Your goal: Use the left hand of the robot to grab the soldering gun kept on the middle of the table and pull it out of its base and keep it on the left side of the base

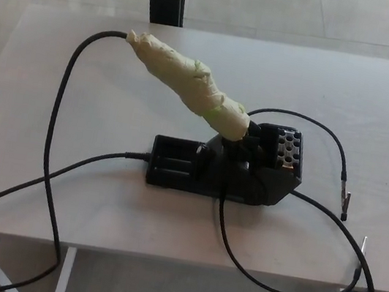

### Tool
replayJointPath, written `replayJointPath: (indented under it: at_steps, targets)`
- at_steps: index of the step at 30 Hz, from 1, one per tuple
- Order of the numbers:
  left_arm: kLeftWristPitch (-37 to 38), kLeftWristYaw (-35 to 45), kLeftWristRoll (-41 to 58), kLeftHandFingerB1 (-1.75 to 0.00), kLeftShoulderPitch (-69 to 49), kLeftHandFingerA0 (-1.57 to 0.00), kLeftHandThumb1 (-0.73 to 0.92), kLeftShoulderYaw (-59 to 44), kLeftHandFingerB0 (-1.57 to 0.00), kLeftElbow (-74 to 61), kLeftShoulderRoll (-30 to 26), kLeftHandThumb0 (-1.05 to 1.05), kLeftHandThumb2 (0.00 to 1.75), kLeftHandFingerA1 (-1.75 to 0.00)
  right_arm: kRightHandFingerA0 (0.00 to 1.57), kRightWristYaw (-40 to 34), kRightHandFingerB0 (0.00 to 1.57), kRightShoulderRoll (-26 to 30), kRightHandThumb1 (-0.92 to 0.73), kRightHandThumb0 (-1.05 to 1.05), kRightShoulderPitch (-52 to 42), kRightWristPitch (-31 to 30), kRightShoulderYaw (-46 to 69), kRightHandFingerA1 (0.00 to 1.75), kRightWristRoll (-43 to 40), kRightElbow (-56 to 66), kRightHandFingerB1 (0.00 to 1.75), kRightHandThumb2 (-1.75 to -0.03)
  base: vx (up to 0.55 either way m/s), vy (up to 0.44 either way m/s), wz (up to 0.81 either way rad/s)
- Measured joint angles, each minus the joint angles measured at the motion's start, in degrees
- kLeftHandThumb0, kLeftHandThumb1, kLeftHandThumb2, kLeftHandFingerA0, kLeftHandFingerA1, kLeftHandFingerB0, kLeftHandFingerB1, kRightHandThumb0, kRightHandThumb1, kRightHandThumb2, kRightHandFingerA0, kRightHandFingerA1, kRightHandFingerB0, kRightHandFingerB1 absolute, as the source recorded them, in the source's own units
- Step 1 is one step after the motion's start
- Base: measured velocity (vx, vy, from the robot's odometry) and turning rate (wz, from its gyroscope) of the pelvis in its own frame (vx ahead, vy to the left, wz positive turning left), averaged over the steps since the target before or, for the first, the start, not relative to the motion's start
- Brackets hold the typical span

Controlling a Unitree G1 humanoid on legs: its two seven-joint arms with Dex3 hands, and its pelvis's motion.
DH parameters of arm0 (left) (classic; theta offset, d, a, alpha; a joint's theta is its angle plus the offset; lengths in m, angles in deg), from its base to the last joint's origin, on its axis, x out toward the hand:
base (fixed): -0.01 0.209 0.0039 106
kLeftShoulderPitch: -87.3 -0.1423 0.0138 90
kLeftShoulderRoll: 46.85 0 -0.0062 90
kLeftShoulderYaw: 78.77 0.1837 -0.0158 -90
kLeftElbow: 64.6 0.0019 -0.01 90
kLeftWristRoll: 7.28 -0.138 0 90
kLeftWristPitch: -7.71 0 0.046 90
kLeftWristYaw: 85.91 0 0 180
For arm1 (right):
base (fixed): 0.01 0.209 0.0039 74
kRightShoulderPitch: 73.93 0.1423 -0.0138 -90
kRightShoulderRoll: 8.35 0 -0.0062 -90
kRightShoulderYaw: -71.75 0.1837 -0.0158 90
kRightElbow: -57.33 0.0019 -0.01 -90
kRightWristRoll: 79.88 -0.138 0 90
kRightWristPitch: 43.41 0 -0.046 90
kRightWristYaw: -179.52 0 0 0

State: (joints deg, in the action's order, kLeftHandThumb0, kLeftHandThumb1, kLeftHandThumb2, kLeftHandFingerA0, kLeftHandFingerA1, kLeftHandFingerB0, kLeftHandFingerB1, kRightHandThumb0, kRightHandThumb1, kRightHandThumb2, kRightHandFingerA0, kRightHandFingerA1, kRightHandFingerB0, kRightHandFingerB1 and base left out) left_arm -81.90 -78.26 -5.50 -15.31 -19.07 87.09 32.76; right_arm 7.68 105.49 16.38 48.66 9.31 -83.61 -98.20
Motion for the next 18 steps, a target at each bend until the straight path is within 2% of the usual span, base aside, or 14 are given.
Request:
replayJointPath:
  at_steps: [1,2,3,4,5,6,8,9,10,11,14,15,16,18]
  targets:
    - [-0.1,0.4,1.0,-0.49,0.5,-0.15,0.81,-1.3,-0.22,-0.6,-0.5,-0.59,0.64,-0.68,0.56,0.4,0.28,0.1,-0.63,-0.50,0.2,0.1,0.3,0.63,-0.4,-0.5,0.33,-0.59,0.00,0.000,0.00]
    - [-0.1,0.8,1.9,-0.50,0.9,-0.04,0.64,-2.5,-0.10,-1.5,-0.9,-0.65,0.93,-0.59,0.53,0.7,0.22,0.1,-0.51,-0.56,0.3,0.2,0.3,0.69,-0.6,-0.8,0.47,-0.85,0.00,0.000,0.00]
    - [-0.2,1.0,2.4,-0.41,1.5,0.00,0.61,-3.3,-0.01,-2.1,-1.2,-0.71,0.97,-0.42,0.49,0.8,0.21,0.1,-0.51,-0.54,0.3,0.2,0.4,0.67,-0.7,-1.0,0.47,-0.86,0.00,0.000,0.00]
    - [-0.3,1.3,3.2,-0.34,2.4,0.00,0.63,-4.2,0.00,-2.9,-1.7,-0.73,0.99,-0.39,0.54,1.1,0.28,0.1,-0.64,-0.48,0.4,0.3,0.4,0.63,-0.9,-1.3,0.33,-0.59,0.00,0.000,0.00]
    - [-0.5,1.6,4.1,-0.14,3.6,0.00,0.66,-5.2,0.00,-4.6,-2.1,-0.88,0.95,-0.26,0.54,1.3,0.28,0.1,-0.63,-0.48,0.5,0.3,0.5,0.64,-1.1,-1.5,0.33,-0.59,0.00,0.000,0.00]
    - [-0.8,1.9,4.8,-0.07,4.9,0.00,0.70,-6.1,0.00,-6.4,-2.6,-0.92,0.96,-0.21,0.54,1.5,0.28,0.1,-0.64,-0.49,0.6,0.4,0.5,0.63,-1.3,-1.6,0.33,-0.59,0.00,0.000,0.00]
    - [-1.0,2.2,5.9,-0.08,7.3,0.00,0.67,-7.1,0.00,-10.3,-3.6,-0.89,0.99,-0.21,0.54,1.7,0.28,0.1,-0.64,-0.49,0.8,0.5,0.5,0.63,-1.3,-1.7,0.33,-0.59,0.00,0.000,0.00]
    - [-1.2,2.2,6.2,-0.29,8.5,0.00,0.60,-7.3,-0.02,-12.1,-4.0,-0.83,0.99,-0.39,0.55,1.8,0.28,0.1,-0.63,-0.49,0.8,0.5,0.5,0.63,-1.3,-1.7,0.33,-0.59,0.00,0.000,0.00]
    - [-1.4,2.2,6.5,-0.63,9.9,0.00,0.61,-7.5,0.00,-14.4,-4.5,-0.94,0.73,-0.80,0.55,1.8,0.28,0.1,-0.65,-0.50,0.8,0.5,0.5,0.64,-1.3,-1.8,0.34,-0.59,0.00,0.000,0.00]
    - [-1.6,2.1,6.6,-0.66,11.6,0.00,0.73,-7.5,0.00,-16.8,-4.9,-0.86,0.65,-0.79,0.55,1.8,0.28,0.1,-0.65,-0.50,0.8,0.5,0.5,0.64,-1.3,-1.8,0.34,-0.59,0.00,0.000,0.00]
    - [-2.0,2.1,6.6,-0.68,15.8,0.00,0.71,-7.0,0.00,-22.5,-5.6,-0.85,0.64,-0.79,0.54,1.9,0.29,0.1,-0.65,-0.49,0.8,0.5,0.5,0.62,-1.3,-1.7,0.33,-0.59,0.00,0.000,0.00]
    - [-2.2,2.1,6.6,-0.53,17.2,0.00,0.56,-6.8,-0.04,-24.4,-5.8,-0.84,1.00,-0.59,0.55,1.9,0.29,0.1,-0.63,-0.49,0.8,0.5,0.5,0.62,-1.3,-1.7,0.33,-0.59,0.00,0.000,0.00]
    - [-2.5,2.0,6.6,-0.39,18.7,0.00,0.56,-6.3,0.00,-26.7,-5.9,-0.85,0.96,-0.39,0.55,1.9,0.29,0.1,-0.65,-0.49,0.8,0.5,0.5,0.62,-1.3,-1.8,0.33,-0.60,0.00,0.000,0.00]
    - [-3.0,2.0,6.3,-0.39,22.1,-0.01,0.52,-4.8,-0.03,-30.6,-6.0,-0.69,0.95,-0.51,0.55,1.9,0.29,0.1,-0.65,-0.49,0.8,0.5,0.5,0.63,-1.2,-1.8,0.33,-0.60,0.00,0.000,0.00]
